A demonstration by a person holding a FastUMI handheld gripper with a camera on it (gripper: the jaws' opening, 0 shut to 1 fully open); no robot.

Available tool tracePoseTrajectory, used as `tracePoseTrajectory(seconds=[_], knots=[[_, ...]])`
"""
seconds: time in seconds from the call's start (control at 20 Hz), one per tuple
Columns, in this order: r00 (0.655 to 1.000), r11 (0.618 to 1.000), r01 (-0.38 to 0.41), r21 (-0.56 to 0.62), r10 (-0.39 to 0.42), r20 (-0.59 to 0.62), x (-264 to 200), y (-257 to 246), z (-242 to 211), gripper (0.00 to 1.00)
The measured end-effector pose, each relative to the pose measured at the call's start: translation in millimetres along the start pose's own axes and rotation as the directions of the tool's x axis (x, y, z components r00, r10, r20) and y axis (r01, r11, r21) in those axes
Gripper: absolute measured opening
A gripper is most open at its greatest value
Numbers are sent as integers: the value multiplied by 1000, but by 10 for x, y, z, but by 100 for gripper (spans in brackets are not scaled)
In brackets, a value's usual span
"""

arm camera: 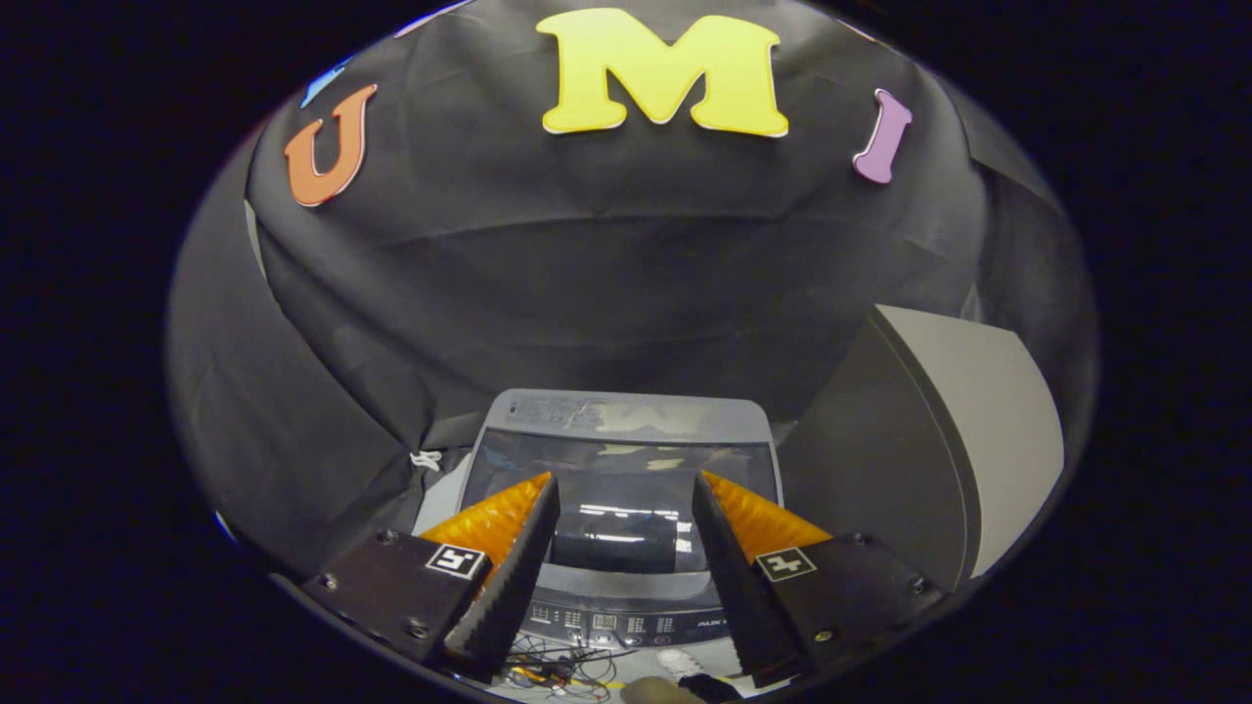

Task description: Put the clothes into the washing machine and then close the washing machine lid.

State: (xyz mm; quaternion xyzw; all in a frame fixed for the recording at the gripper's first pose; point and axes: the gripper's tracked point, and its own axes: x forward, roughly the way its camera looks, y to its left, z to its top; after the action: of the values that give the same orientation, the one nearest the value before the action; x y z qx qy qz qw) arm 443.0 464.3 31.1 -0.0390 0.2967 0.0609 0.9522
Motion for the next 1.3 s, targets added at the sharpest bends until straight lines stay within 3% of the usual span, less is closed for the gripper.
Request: tracePoseTrajectory(seconds=[0.35, 0.6, 1.1, 1.3], knots=[[982, 1000, -9, -22, 13, 186, -981, -565, 5, 86], [935, 1000, 4, 4, -5, 355, -1774, -1345, -168, 86], [847, 997, 73, -4, -60, 528, -3043, -3109, -1268, 87], [840, 999, 38, -2, -31, 541, -3407, -3520, -1979, 87]])
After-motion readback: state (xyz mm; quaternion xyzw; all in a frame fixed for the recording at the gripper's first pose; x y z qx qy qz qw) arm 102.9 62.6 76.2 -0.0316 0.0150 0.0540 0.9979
